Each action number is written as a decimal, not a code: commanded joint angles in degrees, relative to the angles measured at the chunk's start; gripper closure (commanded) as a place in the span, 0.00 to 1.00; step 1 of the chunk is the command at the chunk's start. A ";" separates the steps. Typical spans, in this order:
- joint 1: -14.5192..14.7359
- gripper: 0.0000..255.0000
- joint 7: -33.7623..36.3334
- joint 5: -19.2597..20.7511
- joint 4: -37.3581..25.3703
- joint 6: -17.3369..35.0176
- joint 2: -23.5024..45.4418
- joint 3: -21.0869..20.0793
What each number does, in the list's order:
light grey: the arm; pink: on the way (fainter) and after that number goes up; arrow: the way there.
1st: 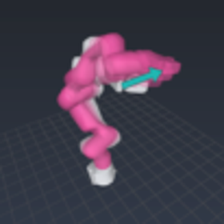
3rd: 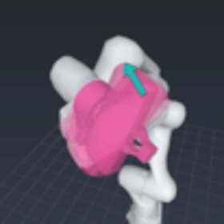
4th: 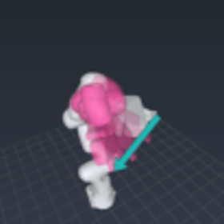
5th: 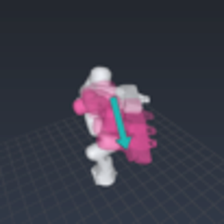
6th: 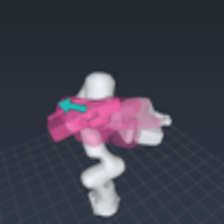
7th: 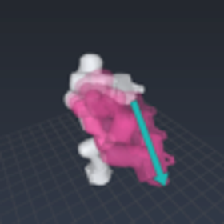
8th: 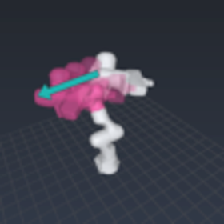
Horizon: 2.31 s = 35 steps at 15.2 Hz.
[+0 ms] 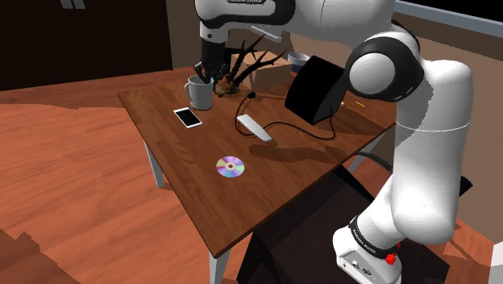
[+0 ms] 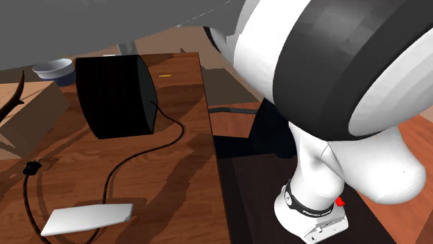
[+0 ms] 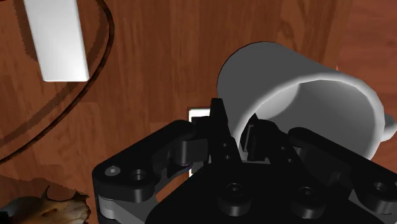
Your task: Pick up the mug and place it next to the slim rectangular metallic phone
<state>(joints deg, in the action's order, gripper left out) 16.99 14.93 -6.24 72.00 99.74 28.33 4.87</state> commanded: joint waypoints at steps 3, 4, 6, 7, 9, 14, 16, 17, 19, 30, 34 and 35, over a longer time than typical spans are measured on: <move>1.36 1.00 3.61 -0.17 -20.60 -7.79 12.54 -0.99; 1.42 1.00 3.91 -0.18 -23.10 -8.80 14.01 -1.07; 1.55 1.00 3.74 -0.17 -20.19 -6.68 13.21 -1.04; 1.60 1.00 3.67 -0.17 -18.87 -5.69 12.90 -1.03; 1.70 1.00 3.52 -0.18 -16.57 -3.84 12.45 -1.01; 1.89 1.00 3.19 -0.22 -11.72 0.41 11.86 -1.00; 1.94 1.00 3.07 -0.25 -10.10 1.97 11.81 -1.00; 1.97 1.00 3.01 -0.27 -9.34 2.73 11.82 -1.01; 2.01 1.00 2.90 -0.31 -7.93 4.22 11.90 -1.02; 2.15 1.00 2.29 -0.59 -2.15 11.59 13.52 -1.14; 2.17 1.00 2.03 -0.74 -0.46 14.51 14.76 -1.22; 2.17 1.00 2.03 -0.74 -0.44 14.52 14.75 -1.22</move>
<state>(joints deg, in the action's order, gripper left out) 19.21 17.07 -6.94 71.24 113.72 42.94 3.65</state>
